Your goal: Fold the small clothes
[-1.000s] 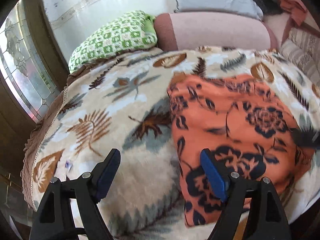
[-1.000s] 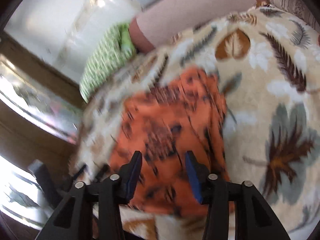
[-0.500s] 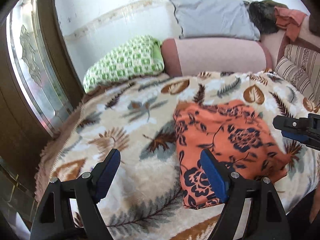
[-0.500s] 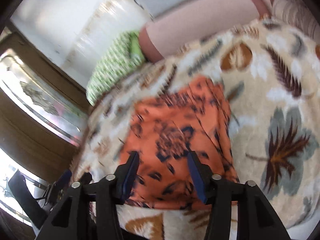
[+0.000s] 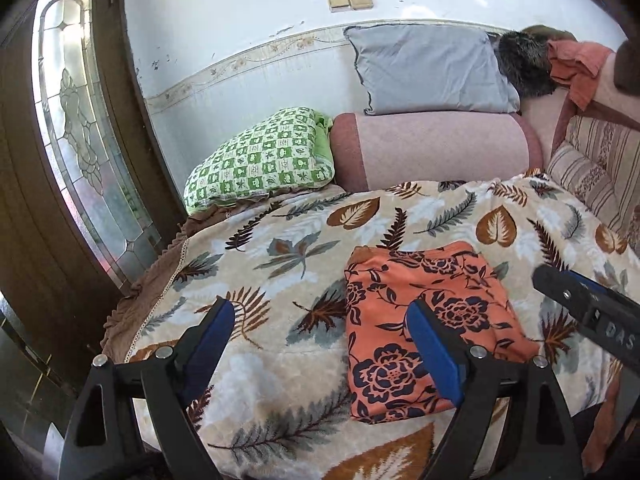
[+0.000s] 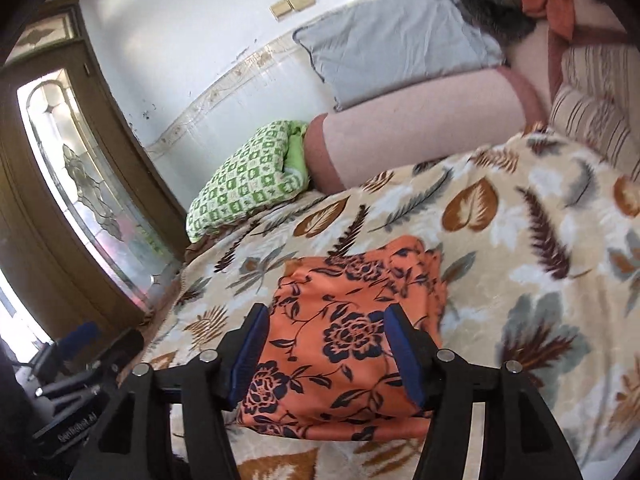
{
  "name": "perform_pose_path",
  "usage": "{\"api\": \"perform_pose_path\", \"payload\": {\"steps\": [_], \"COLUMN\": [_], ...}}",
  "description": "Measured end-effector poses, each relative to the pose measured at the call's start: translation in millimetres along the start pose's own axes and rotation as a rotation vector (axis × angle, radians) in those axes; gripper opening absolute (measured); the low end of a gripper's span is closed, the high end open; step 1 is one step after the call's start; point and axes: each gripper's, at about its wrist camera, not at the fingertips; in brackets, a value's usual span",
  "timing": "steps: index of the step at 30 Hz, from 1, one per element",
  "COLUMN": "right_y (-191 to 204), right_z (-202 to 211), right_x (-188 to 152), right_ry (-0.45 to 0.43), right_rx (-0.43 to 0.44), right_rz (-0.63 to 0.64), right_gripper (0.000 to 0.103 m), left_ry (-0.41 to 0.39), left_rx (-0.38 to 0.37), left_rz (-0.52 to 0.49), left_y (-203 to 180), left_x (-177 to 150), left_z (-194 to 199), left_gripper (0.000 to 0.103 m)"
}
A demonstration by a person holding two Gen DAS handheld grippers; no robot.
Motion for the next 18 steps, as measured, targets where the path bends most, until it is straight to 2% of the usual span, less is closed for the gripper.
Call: {"api": "perform_pose_path", "payload": {"steps": [8,14,18], "right_y": [5,19,32], "right_z": [44,69,76], "right_x": [11,20,19], "right_ry": [-0.049,-0.079,-0.082], "right_rx": [-0.129,-0.167,-0.163], "right_rz": [0.089,0.144,0.174], "right_gripper": [0.068,0.069,0.069], "left_ry": [-0.049,-0.058,-0.066], "left_rx": [0.010,0.014,0.020], "left_rz": [0.062,0.063,0.079], "left_y": [6,9,14], "left_x": [15,21,24], "left_z": [19,28,34], "left_gripper": [0.097,0.098,0.098]}}
Point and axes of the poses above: each gripper's, at about its wrist camera, not at the fingertips, and z roughly against the way its jaws point, y to its left, x to its top, and after that the axes turned 13 degrees about z, right-handed
